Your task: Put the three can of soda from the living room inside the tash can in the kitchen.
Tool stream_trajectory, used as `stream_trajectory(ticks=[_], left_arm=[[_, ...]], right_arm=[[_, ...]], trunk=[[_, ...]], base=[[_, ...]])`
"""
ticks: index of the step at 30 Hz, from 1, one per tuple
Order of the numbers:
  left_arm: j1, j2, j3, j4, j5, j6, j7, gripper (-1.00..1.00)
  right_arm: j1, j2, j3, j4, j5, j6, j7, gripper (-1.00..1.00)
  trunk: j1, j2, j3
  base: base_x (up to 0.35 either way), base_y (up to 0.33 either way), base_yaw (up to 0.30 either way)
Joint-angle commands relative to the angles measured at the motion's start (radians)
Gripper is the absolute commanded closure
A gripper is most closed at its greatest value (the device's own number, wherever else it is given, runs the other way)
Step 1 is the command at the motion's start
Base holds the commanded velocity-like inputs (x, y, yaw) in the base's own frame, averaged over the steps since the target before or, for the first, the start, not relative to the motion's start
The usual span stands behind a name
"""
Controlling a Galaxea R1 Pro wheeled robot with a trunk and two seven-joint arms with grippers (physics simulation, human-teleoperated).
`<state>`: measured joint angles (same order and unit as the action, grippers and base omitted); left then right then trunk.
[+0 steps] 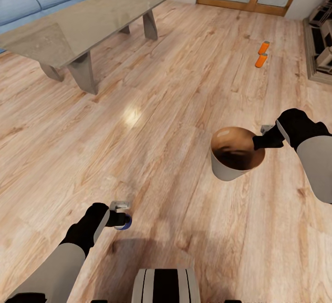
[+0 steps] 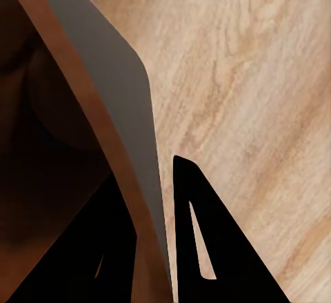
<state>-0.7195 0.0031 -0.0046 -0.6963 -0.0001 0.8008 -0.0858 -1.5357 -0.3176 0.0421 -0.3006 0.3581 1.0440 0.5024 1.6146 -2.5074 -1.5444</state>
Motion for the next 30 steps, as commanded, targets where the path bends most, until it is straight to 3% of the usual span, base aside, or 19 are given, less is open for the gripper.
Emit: stream_trajectory(ticks=[1, 3, 4, 17, 27, 30], left_arm=[[0.000, 0.000, 0.000, 0.000, 0.000, 0.000, 0.000, -1.00], [0.000, 0.000, 0.000, 0.000, 0.000, 0.000, -0.001, -1.00], [0.000, 0.001, 0.000, 0.000, 0.001, 0.000, -0.005, 1.00], [0.001, 0.000, 0.000, 0.000, 0.002, 0.000, -0.008, 1.00], [0.000, -0.001, 0.000, 0.000, 0.002, 0.008, -0.003, 1.00], [0.000, 0.000, 0.000, 0.000, 0.002, 0.010, -0.004, 1.00]], right_arm=[[0.000, 0.000, -0.004, 0.000, -0.016, 0.003, 0.002, 1.00], [0.000, 0.000, -0.004, 0.000, -0.015, 0.003, 0.002, 1.00], [0.000, 0.000, -0.004, 0.000, -0.015, 0.003, 0.002, 1.00], [0.000, 0.000, -0.004, -0.003, -0.015, 0.003, 0.001, 1.00], [0.000, 0.001, -0.003, -0.002, -0.015, 0.003, 0.001, 1.00], [0.002, 0.001, 0.015, -0.002, -0.015, 0.003, 0.002, 1.00]], trunk=[[0.000, 0.000, -0.001], [0.000, 0.000, -0.003], [0.000, 0.000, -0.003], [0.000, 0.000, -0.004], [-0.005, 0.002, 0.034], [-0.006, 0.003, 0.046]], base=[[0.000, 0.000, 0.000], [0.000, 0.000, 0.000], [0.000, 0.000, 0.000], [0.000, 0.000, 0.000], [0.000, 0.000, 0.000], [0.000, 0.000, 0.000]])
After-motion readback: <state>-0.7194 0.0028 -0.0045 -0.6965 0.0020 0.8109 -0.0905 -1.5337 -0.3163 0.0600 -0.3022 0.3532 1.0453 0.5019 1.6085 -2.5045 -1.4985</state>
